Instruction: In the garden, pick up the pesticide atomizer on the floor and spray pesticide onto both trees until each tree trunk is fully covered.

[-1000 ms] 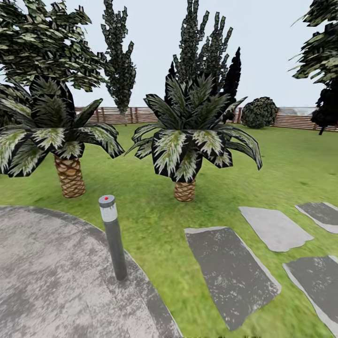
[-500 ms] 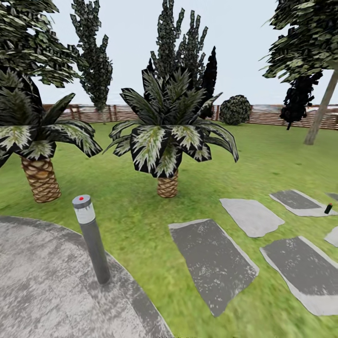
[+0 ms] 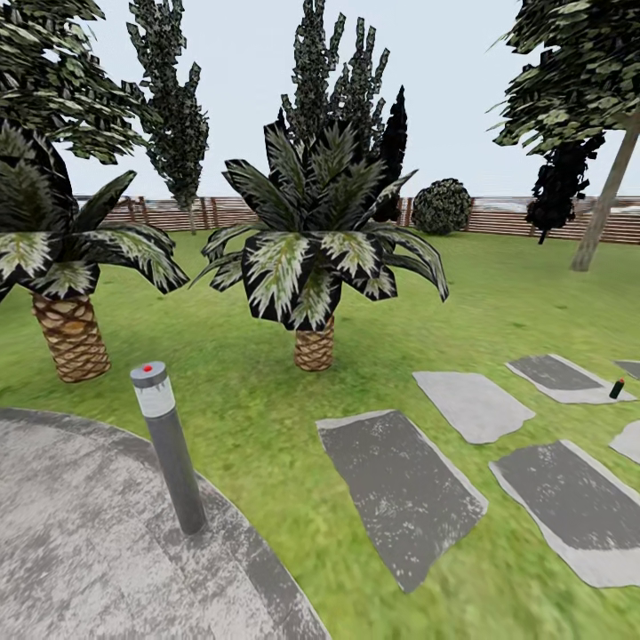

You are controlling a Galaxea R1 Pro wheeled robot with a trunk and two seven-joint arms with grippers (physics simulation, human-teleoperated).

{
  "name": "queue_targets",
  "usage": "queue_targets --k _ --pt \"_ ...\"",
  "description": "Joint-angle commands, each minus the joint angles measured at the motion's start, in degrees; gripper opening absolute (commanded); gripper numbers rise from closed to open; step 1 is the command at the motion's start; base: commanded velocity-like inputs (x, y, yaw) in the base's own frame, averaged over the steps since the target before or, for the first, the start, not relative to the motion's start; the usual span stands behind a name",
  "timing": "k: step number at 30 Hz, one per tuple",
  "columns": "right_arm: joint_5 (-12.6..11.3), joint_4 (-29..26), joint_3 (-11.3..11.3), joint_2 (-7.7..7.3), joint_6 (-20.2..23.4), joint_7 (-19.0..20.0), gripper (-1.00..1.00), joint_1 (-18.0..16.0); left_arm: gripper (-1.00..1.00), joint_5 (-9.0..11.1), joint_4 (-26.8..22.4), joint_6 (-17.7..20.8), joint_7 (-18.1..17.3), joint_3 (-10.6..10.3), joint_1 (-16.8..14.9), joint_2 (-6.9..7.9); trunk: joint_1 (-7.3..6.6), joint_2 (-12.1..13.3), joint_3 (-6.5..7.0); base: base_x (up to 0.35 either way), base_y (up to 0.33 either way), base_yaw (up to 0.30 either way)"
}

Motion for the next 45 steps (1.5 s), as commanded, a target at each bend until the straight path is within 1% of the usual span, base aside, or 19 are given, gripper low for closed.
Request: queue_targets --k 1,6,20,45 --pt "0.0 -0.02 0.0 0.0 0.0 0.03 1.0 0.0 1.0 0.0 0.0 -0.01 -0.01 0.0 0.0 0.0 0.23 -0.42 -0.18 0.0 0.0 -0.017" --pt "-0.03 -0.04 -0.04 0.0 0.0 0.22 1.0 0.0 1.0 0.0 0.0 -0.01 -0.02 0.0 0.0 0.0 1.33 -2.42 -1.07 0.0 0.0 -0.221" --pt "-0.01 0.02 -0.02 0.0 0.0 0.21 1.0 0.0 1.0 0.0 -0.03 0.01 0.0 0.0 0.0 0.0 4.4 -8.04 -3.7 0.0 0.0 -0.296" --pt "0.0 0.09 0.1 0.35 0.0 0.3 1.0 0.0 1.0 -0.03 0.0 0.02 0.0 0.0 0.0 0.0 9.89 -18.06 -9.41 0.0 0.0 -0.271"
